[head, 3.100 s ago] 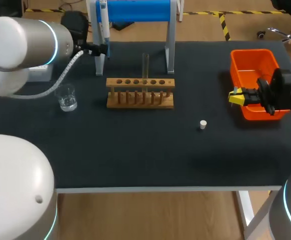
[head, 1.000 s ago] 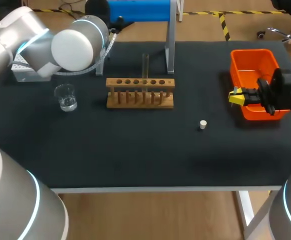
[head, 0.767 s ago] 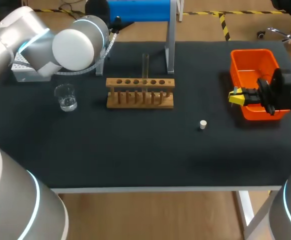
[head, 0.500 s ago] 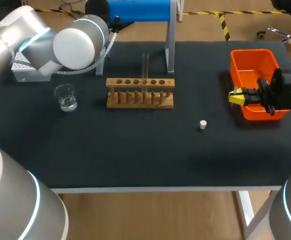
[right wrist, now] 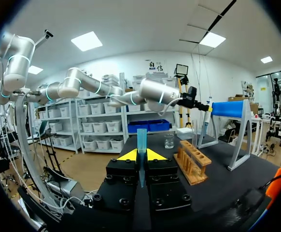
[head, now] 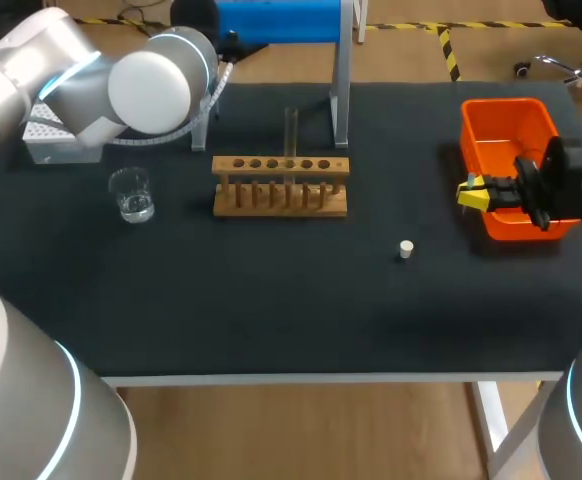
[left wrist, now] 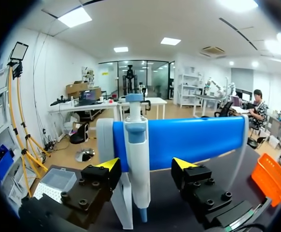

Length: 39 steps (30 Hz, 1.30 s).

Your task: Invert the test tube, pick up the pipette, mount the tip to pipette, aspirate from beaker and dispense into the tube, eject the tip, return the pipette, and cap with the stopper.

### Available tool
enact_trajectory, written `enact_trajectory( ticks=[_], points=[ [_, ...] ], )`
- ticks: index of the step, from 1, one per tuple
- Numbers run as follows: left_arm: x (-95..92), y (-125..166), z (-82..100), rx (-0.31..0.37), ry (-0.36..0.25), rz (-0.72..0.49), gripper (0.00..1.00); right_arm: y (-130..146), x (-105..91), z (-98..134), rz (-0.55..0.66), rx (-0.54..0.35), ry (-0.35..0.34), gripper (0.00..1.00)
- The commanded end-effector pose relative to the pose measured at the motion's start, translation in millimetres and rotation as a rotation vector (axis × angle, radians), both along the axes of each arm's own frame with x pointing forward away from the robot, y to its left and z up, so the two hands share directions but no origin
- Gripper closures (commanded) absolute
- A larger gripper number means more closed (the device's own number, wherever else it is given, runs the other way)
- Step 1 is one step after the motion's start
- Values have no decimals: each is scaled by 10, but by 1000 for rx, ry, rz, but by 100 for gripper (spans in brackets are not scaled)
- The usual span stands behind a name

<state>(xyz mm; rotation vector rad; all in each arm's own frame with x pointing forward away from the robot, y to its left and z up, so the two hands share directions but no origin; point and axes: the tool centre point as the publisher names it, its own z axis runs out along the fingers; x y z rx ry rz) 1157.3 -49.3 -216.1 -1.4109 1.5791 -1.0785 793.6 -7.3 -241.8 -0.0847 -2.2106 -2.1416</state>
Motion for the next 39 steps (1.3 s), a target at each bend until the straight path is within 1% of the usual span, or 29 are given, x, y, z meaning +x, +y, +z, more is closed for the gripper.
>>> enact_trajectory(
  ticks=[1,3,6,11,19,21,39],
  points=[
    [55,-1,-10,-1,5,-3,37,-2,-14,5,-2,-2,-1,100],
    [66,2,-12,-1,5,-2,38,-2,-14,5,-2,-2,-1,100],
    [83,2,-11,-1,5,-3,44,-2,-14,5,-2,-2,-1,100],
    [108,11,-9,0,3,-1,43,-2,-14,5,-2,-2,-1,100],
    [147,14,-23,3,8,10,45,-2,-14,5,-2,-2,-1,100],
    [151,15,-24,3,6,16,51,-2,-14,5,-2,-2,-1,100],
    [187,36,-32,-9,-2,45,50,-2,-14,5,-2,-2,-1,100]
  ],
)
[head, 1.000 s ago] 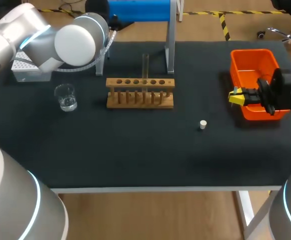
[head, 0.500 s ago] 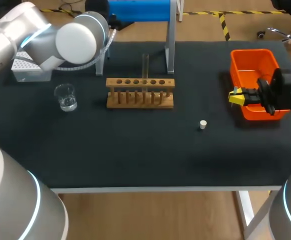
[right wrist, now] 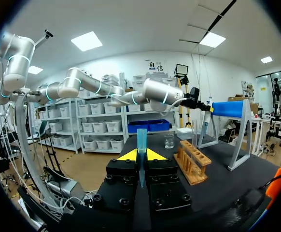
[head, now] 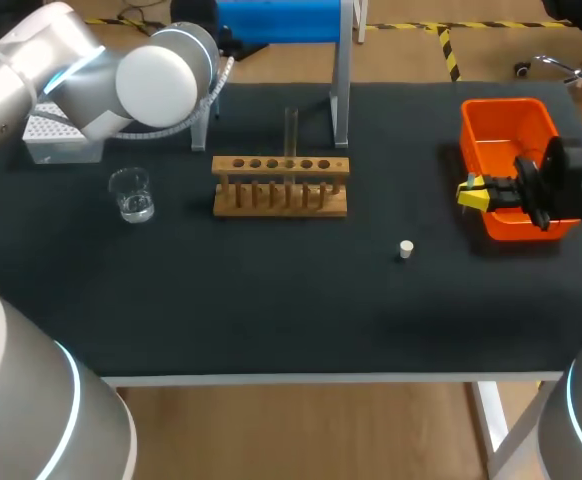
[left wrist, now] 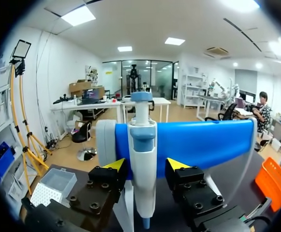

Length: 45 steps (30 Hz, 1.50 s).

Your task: Invert the test tube, pick up the pipette, mount the tip to pipette, aspirate from beaker and dispense into the tube, eject the tip, return the pipette, and cap with the stopper.

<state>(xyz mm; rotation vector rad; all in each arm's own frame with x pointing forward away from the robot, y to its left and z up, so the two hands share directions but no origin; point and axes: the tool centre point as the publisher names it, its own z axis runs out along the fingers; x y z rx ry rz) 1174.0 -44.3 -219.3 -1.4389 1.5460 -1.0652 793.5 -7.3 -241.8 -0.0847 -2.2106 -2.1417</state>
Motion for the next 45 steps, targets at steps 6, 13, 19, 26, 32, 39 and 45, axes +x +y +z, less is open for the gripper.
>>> enact_trajectory(
  ticks=[6,13,19,26,32,39,45],
  points=[
    [22,-11,3,-2,-4,14,48,-2,-14,5,-2,-2,-1,100],
    [30,2,8,-4,-6,18,50,-2,-14,5,-2,-2,-1,100],
    [34,10,6,-4,-4,21,54,-2,-14,5,-2,-2,-1,100],
    [41,23,-8,-5,1,27,81,-2,-14,5,-2,-2,-1,100],
    [37,27,-28,-10,6,34,100,-2,-14,5,-2,-2,-1,100],
    [37,41,37,-7,-4,39,100,-2,-14,5,-2,-2,-1,100],
    [89,78,211,9,-30,40,100,-2,-14,5,-2,-2,-1,100]
  ],
)
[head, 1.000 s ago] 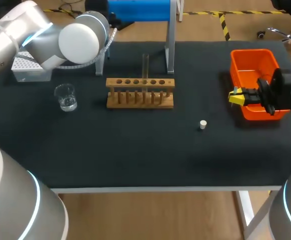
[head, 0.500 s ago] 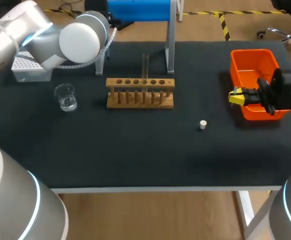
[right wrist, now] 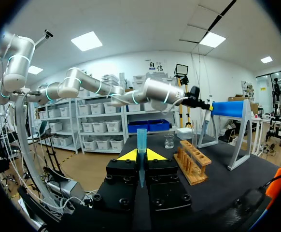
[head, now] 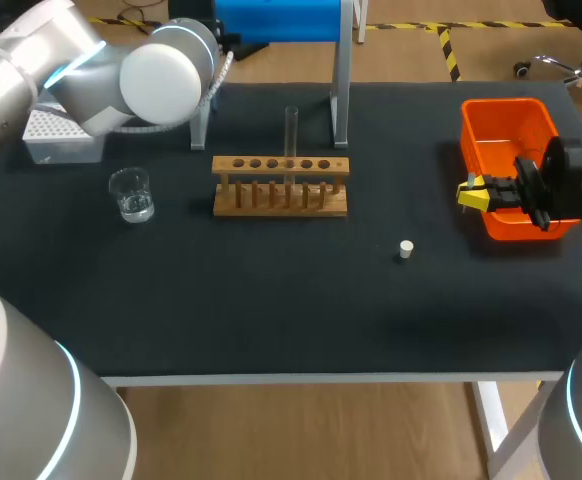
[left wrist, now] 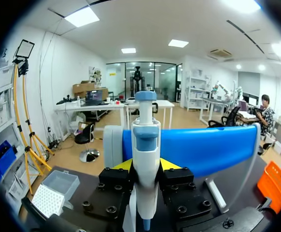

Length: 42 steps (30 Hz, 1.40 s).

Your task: Invert the test tube, pick up the pipette, mount the tip to pipette, aspirate from beaker and dispense into the tube, eject the tip, return the pipette, and cap with the stopper.

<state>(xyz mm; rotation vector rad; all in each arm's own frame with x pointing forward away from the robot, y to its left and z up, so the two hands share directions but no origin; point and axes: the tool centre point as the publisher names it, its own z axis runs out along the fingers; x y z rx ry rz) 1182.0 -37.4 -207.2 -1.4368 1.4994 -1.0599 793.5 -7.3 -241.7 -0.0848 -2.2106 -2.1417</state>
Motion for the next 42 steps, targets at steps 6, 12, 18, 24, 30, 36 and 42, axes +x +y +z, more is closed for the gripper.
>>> enact_trajectory(
  ticks=[6,12,18,24,30,36,42],
  points=[
    [26,38,265,27,-28,11,100,-2,-14,4,-2,-2,-1,100],
    [-26,17,371,39,-37,6,100,-2,-14,4,-2,-2,-1,100],
    [-152,-23,506,50,-52,-23,100,-2,-14,4,-2,-2,-1,100],
    [-303,-65,666,41,-48,-154,100,-2,-14,4,-2,-2,-1,100],
    [-457,-101,799,31,-16,-373,100,-2,-14,4,-2,-2,-1,100],
    [-629,-121,925,58,41,-511,100,-2,-14,4,-2,-2,-1,100],
    [-810,-94,1101,59,69,-604,100,-2,-14,4,-2,-2,-1,100]
  ],
)
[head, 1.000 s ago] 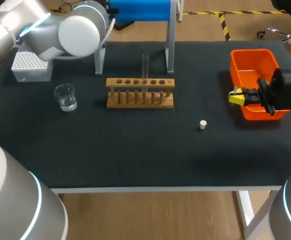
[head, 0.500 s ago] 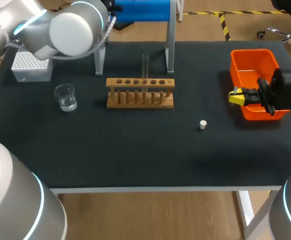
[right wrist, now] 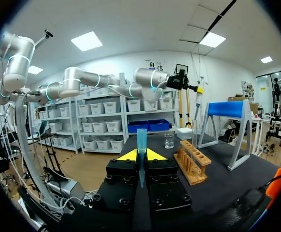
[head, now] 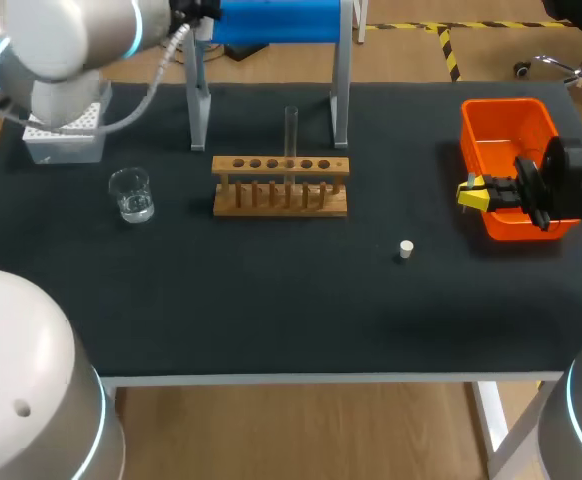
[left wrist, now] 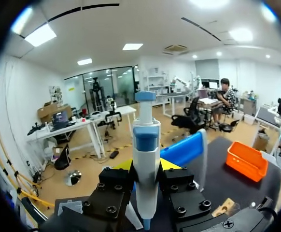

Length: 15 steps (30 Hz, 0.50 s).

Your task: Invert the test tube, pick up the pipette, mount the tip to pipette, aspirate from beaker and dispense into the tube, eject the tip, return the pipette, and cap with the stopper.

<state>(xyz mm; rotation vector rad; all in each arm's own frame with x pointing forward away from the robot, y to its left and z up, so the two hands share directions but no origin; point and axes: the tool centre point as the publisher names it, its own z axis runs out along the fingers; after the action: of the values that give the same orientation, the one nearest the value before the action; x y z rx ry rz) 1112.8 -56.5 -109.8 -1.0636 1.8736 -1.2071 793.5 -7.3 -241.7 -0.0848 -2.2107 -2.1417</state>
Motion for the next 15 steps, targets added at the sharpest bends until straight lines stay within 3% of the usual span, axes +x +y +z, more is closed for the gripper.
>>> enact_trajectory(
  ticks=[1,15],
  points=[
    [-117,98,127,-28,94,-178,100,-2,-14,4,-2,-2,-1,100],
    [-170,101,130,-27,82,-193,100,-2,-14,4,-2,-2,-1,100]
  ],
)
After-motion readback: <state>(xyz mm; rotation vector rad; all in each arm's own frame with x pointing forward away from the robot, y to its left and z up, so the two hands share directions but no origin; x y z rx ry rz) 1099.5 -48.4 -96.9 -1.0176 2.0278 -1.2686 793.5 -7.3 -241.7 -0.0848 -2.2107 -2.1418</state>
